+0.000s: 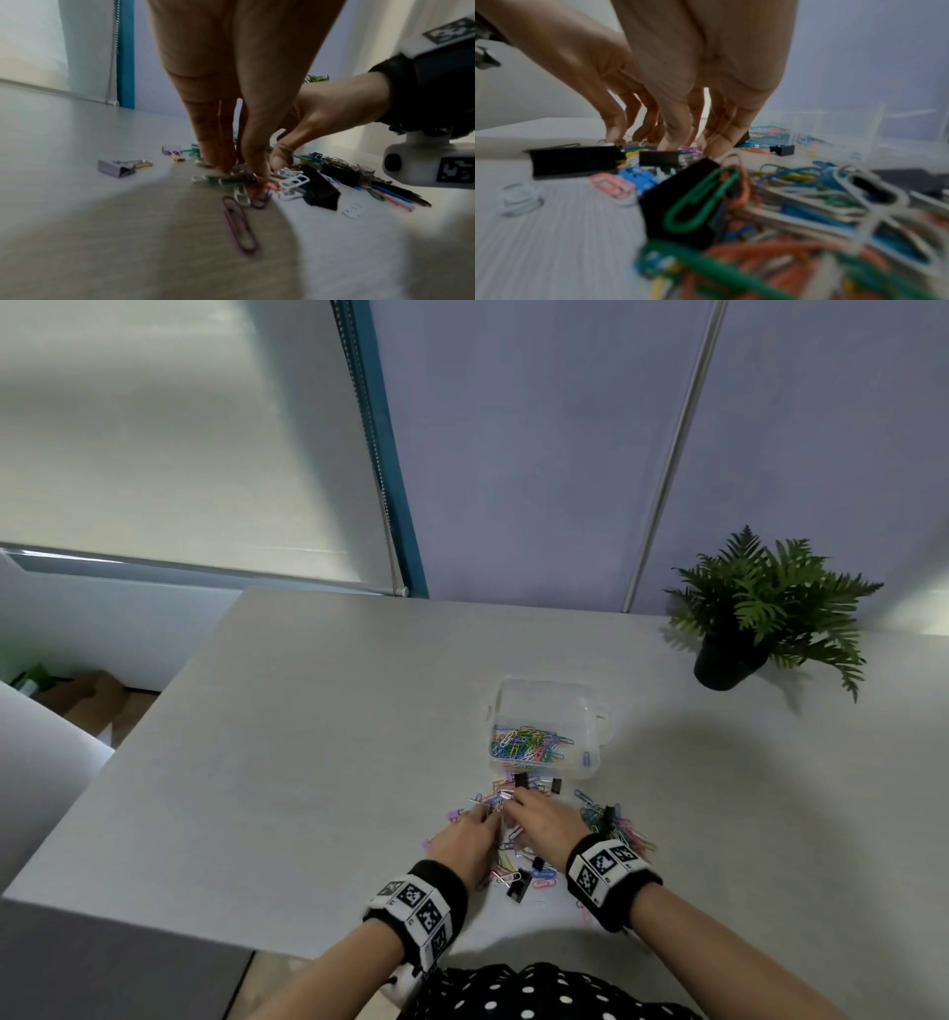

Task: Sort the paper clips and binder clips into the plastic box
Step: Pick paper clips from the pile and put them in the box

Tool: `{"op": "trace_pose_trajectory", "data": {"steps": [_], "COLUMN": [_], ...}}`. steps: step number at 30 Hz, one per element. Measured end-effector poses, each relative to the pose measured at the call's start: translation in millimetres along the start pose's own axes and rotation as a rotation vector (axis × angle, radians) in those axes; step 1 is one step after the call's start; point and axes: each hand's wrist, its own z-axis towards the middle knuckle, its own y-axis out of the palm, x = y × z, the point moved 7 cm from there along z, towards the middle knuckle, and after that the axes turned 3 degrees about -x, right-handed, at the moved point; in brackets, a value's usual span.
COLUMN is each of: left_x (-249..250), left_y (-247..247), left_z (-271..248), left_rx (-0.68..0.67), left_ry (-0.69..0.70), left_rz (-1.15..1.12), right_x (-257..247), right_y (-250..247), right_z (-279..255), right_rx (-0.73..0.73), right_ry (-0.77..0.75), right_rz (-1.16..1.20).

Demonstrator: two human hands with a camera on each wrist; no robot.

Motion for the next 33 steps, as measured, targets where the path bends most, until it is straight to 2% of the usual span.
{"op": "trace_pose_trajectory", "data": {"steps": [3, 7, 11, 15, 18, 20, 23, 28, 31, 33], "left_x": [7, 8, 0, -20, -31, -31, -22, -12, -14, -13], "left_y": [1, 0, -3, -21, -29, -18, 5, 8, 4, 5], "left_z": [-3, -2, 0, -6, -17, -23, -31, -27, -25, -24], "left_rx": [0.012, 0.002, -0.039, 0.07, 0.102, 0.028, -0.037, 0.0, 0.038, 0.013], "left_ry": [-0.034, -0.052, -0.006, 0.061, 0.13, 0.148, 0.12, 0.036, 0.032, 0.045], "left_rz": [0.007, -0.016, -0.199, -0.375, -0.264, -0.22, -0.127, -0.063, -0.09, -0.089], "right_x": [-2, -3, 0, 18, 30, 36, 40, 47, 59, 66], "right_y": [1, 0, -2, -3, 0, 0, -7, -34, -49, -59], "right_z": [-5, -8, -11, -15, -15, -14, -12, -10, -6, -5], "right_rx": [0.039, 0.019, -0.024, -0.005, -0.001, 0.026, 0.091, 0.209, 0.272, 0.311], "right_ry": [0.01, 0.01, -0.001, 0.079, 0.123, 0.144, 0.179, 0.212, 0.252, 0.267], "right_rz": [0.01, 0.041, 0.126, 0.364, 0.47, 0.542, 0.687, 0.807, 0.877, 0.918]}}
